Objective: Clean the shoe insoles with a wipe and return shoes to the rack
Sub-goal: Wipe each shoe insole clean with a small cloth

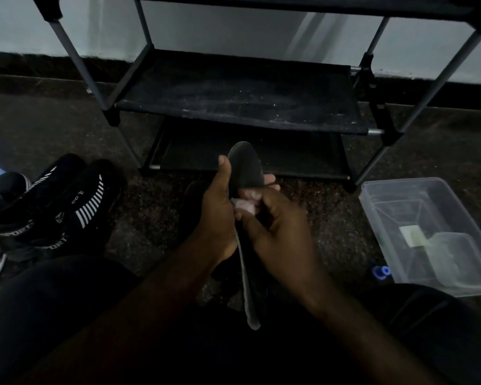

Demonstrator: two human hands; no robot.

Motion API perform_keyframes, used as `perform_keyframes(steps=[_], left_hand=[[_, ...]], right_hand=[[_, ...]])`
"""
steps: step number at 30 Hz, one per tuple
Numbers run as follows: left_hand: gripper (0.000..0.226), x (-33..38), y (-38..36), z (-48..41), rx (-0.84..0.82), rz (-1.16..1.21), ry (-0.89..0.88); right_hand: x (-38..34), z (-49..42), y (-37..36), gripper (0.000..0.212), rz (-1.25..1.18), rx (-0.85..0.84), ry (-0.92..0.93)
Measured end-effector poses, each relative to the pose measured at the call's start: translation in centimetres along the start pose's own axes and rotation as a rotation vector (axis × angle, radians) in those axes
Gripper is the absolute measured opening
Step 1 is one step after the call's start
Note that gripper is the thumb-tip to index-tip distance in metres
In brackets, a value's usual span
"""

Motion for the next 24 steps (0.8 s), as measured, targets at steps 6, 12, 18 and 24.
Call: perform_keyframes(steps=[6,12,18,24], left_hand=[[0.070,-1.3,-0.8,-0.1,-0.067,-0.057,-0.016],[0.068,-1.1,0.0,0.1,0.040,-0.019,-0.030],[0.069,-1.1,-0.3,-0.2,0.043,-0.048,-0.058],[0.078,0.9,0.7,-0.5,0.081,0.032,-0.111]], right_hand=[[2.2,-2.0,2.0,0.003,0.156,0.214,0.012],[0.4,-0.4,0.1,0.011,0.101,0.048,0.043],[2.0,-2.1,1.4,0.005,0.314,0.135,0.052],[-0.1,0.3,-0.5,0.007,0.099,-0.074,0.045]])
Point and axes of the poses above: each hand's wrist, its own z-axis away from the middle knuckle, its own y-axis out of the back of the hand, x = y × z, the point moved 3 cm from there along -z, towards the middle knuckle, and after that the axes turned 8 degrees about y, right-handed, at the moved point
